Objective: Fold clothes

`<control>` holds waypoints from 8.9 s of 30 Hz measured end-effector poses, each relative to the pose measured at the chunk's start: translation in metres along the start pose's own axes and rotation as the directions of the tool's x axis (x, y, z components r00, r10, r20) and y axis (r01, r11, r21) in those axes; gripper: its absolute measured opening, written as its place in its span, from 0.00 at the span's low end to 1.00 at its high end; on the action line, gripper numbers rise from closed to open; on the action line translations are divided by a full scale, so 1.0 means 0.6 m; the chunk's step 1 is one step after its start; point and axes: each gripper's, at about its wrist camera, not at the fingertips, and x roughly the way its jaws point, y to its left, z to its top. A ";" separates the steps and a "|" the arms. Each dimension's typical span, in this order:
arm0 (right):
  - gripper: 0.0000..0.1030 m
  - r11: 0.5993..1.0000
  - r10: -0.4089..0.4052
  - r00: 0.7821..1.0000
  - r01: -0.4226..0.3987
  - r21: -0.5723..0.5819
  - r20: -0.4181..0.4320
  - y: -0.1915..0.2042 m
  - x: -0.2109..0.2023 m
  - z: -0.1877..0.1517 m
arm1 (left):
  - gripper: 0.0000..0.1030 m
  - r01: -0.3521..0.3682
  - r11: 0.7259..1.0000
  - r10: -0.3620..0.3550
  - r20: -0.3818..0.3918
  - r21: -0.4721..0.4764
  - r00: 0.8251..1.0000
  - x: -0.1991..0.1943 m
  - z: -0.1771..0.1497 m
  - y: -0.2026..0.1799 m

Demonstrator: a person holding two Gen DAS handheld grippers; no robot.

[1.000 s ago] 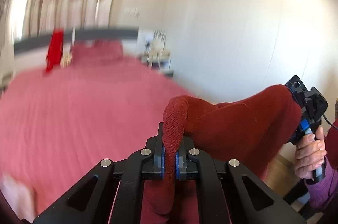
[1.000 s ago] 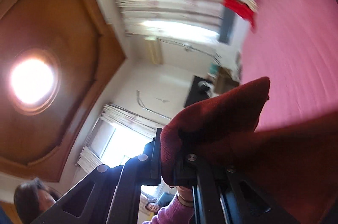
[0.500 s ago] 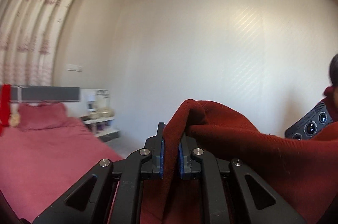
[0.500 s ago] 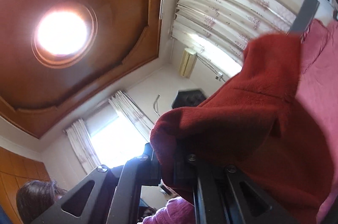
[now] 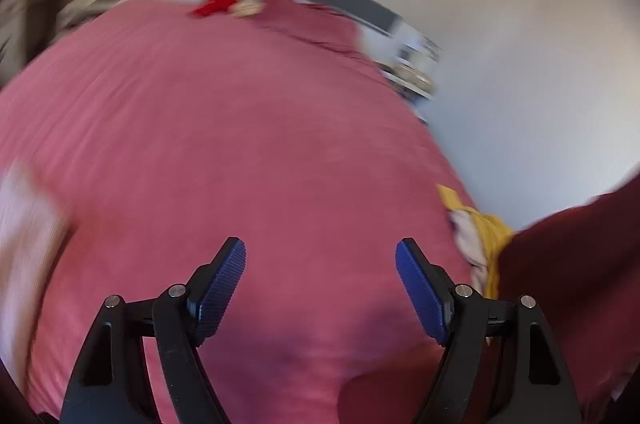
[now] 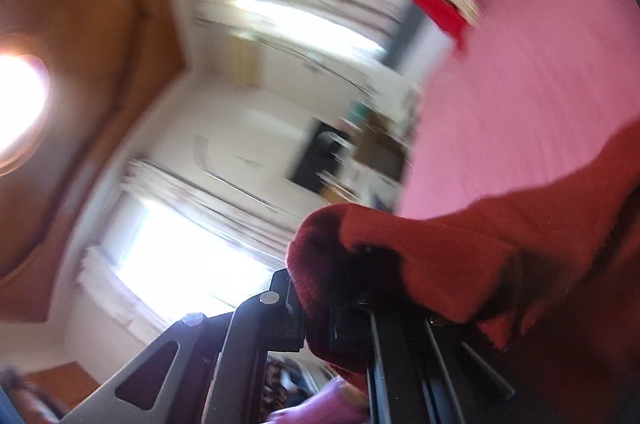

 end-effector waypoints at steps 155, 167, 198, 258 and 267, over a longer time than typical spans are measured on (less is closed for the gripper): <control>0.05 0.924 -0.164 0.984 0.129 0.361 0.068 -0.356 -0.337 -0.024 | 0.18 0.235 0.967 -0.251 -0.203 -0.101 0.946 -0.048 -0.235 0.012; 0.05 0.945 -0.154 0.980 0.183 0.270 -0.126 -0.218 -0.317 -0.234 | 0.18 0.220 0.971 -0.239 -0.271 -0.098 0.933 -0.252 -0.385 0.088; 0.42 0.583 -0.811 0.576 0.778 -0.234 -0.106 -0.365 -0.198 0.044 | 0.69 -0.105 0.965 0.159 -0.218 0.239 0.963 -0.053 -0.129 0.157; 0.36 0.498 -0.849 0.476 0.572 -0.652 -0.231 -0.562 0.138 0.157 | 0.80 -0.017 0.790 0.222 -0.260 0.613 0.940 0.315 -0.107 0.116; 0.09 0.299 -0.885 0.466 0.588 -0.752 0.012 -0.441 0.142 0.111 | 0.09 -0.145 0.704 0.305 -0.111 0.695 0.946 0.246 -0.077 0.067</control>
